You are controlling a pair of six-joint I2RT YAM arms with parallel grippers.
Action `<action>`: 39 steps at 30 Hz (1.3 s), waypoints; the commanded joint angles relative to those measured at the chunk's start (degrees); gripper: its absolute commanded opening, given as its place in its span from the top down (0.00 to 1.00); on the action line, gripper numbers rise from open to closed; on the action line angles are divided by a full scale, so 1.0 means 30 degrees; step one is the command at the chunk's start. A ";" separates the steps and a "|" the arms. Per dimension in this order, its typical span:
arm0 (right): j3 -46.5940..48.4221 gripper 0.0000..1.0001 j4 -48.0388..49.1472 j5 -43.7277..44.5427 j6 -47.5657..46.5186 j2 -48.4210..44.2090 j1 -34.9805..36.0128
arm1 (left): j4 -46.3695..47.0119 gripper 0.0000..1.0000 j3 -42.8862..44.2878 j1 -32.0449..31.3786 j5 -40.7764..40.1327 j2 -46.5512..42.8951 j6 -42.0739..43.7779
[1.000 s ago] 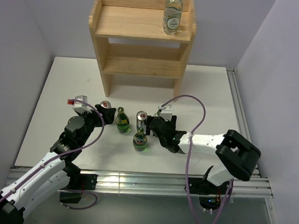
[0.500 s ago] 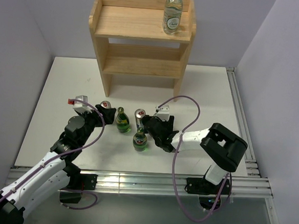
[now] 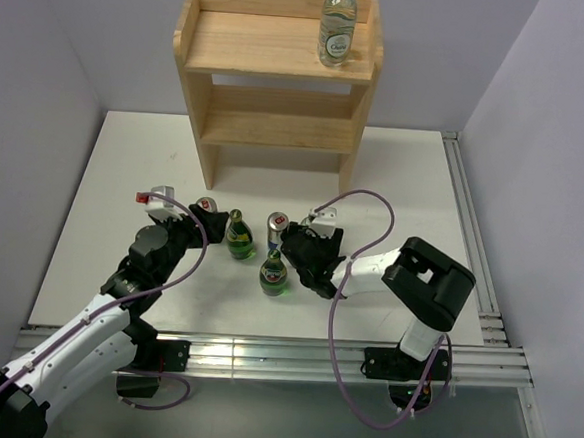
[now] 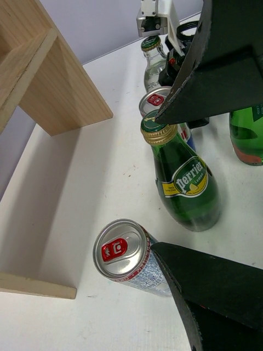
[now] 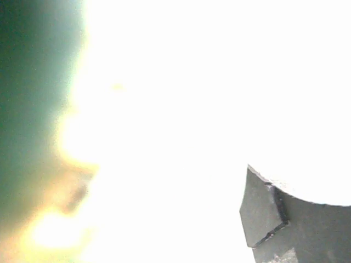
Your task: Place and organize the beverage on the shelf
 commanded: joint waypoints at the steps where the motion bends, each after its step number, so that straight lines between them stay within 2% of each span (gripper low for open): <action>1: -0.0463 0.11 0.0886 0.1624 0.1105 0.0417 0.0004 | 0.0960 0.04 -0.0034 -0.0092 0.0239 0.0123 0.0263; 4: -0.0611 0.22 0.1385 0.2034 0.1223 0.0885 0.0004 | 0.1048 0.04 -0.0093 -0.0092 0.0268 0.0153 0.0234; 7: -0.0611 0.39 0.2059 0.2241 0.1165 0.1732 0.0004 | 0.1107 0.04 -0.0122 -0.0092 0.0268 0.0240 0.0205; 10: -0.0377 0.51 0.2295 0.2184 0.0990 0.2145 0.0004 | 0.1078 0.04 -0.0093 -0.0092 0.0268 0.0328 0.0205; 11: -0.0318 0.72 0.2412 0.2125 0.0873 0.2262 0.0004 | 0.1049 0.04 -0.0064 -0.0092 0.0268 0.0329 0.0205; 13: -0.0056 1.00 0.1774 0.2241 0.0959 0.1973 0.0004 | 0.0990 0.04 -0.0093 -0.0092 0.0210 0.0300 0.0205; 17: 0.0414 1.00 0.0132 0.2212 0.0580 -0.0017 0.0121 | 0.1019 0.04 -0.0093 -0.0121 0.0151 0.0270 0.0234; 24: 0.2170 1.00 -0.5226 0.3383 0.0171 -0.5114 0.0912 | 0.1194 0.04 -0.0181 -0.0121 0.0093 0.0446 0.0175; 30: 0.3752 1.00 -0.7510 0.3765 -0.0736 -0.8251 0.1205 | 0.1195 0.04 -0.0210 -0.0121 0.0063 0.0358 0.0175; 36: 0.7147 1.00 -0.9184 0.3356 -0.3109 -0.9953 0.1732 | 0.1137 0.04 -0.0152 -0.0151 0.0034 0.0358 0.0175; 39: 1.0162 1.00 -1.0588 0.2771 -0.4223 -0.9837 0.1762 | 0.1078 0.04 -0.0006 -0.0151 -0.0024 0.0300 0.0205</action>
